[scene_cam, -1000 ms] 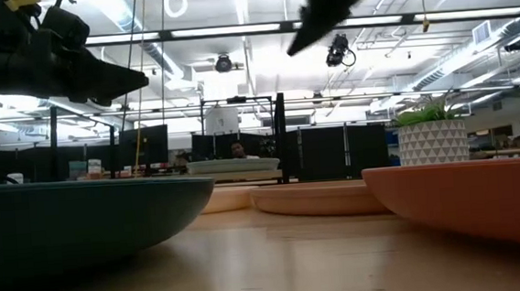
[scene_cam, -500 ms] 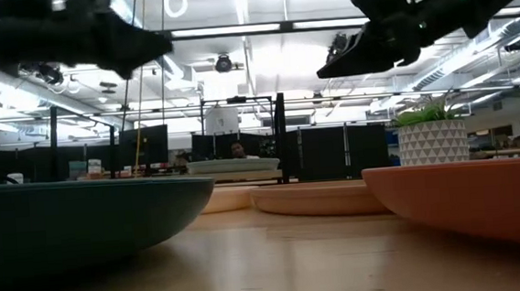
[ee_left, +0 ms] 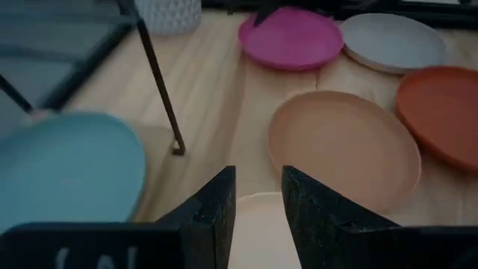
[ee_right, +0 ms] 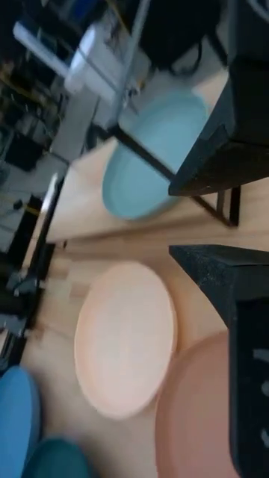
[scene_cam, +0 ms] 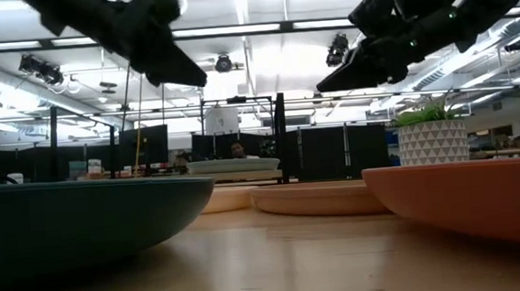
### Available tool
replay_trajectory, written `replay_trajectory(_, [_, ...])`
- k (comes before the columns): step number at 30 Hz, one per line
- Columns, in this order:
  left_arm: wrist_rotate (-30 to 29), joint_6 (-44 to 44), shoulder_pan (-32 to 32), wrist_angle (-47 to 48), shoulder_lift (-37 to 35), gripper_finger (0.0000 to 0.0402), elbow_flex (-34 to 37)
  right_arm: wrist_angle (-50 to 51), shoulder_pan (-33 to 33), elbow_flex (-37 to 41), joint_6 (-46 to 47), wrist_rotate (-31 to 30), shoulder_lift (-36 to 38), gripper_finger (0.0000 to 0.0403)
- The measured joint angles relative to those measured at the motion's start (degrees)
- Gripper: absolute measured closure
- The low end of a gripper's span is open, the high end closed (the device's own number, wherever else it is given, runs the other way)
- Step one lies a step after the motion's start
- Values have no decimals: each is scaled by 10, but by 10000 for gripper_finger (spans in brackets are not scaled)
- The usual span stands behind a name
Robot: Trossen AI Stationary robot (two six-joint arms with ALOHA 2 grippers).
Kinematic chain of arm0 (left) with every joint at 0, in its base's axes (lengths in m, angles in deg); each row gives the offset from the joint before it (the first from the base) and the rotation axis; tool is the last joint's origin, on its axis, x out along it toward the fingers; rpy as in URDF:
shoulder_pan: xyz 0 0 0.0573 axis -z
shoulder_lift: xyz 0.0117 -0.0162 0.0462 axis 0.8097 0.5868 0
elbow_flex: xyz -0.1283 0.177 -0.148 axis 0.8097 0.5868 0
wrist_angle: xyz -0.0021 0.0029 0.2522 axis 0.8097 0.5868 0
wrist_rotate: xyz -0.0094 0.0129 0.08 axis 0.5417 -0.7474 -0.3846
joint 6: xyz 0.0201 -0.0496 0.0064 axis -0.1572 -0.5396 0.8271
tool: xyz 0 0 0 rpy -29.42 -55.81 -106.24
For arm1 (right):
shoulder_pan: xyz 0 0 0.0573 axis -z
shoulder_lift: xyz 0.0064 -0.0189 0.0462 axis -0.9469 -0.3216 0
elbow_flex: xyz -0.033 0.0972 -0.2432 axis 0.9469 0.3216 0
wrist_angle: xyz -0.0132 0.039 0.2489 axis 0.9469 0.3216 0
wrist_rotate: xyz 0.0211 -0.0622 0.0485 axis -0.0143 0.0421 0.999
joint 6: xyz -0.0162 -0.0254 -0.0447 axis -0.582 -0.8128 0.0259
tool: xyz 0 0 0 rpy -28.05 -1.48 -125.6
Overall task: Place and stack plates onto a shelf
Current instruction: Stack the white plate on top of the light blue plate on the shelf
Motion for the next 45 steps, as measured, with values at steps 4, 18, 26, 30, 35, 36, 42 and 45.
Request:
replay_trajectory(4, [33, -55, 5, 106, 55, 285, -67, -68, 0, 35, 13, 0, -18, 282])
replay_trajectory(18, [84, -160, 81, 317, 279, 285, -271, -297, 0, 138, 40, -9, -26, 282])
replay_trajectory(26, [84, -232, 100, 331, 352, 285, -335, -300, 2, 138, 5, -10, -26, 282])
replay_trajectory(30, [84, -318, 98, 336, 368, 285, -338, -299, 2, 138, -10, -13, -26, 282])
replay_trajectory(35, [86, -398, 113, 329, 395, 285, -338, -299, 3, 138, -27, -13, -26, 282])
replay_trajectory(36, [86, -408, 116, 330, 400, 285, -338, -299, 3, 138, -29, -13, -26, 282])
replay_trajectory(42, [99, -411, 124, 347, 427, 285, -338, -299, 4, 138, -39, -12, -26, 282])
replay_trajectory(45, [99, -398, 123, 361, 433, 285, -337, -299, 4, 138, -39, -12, -26, 282])
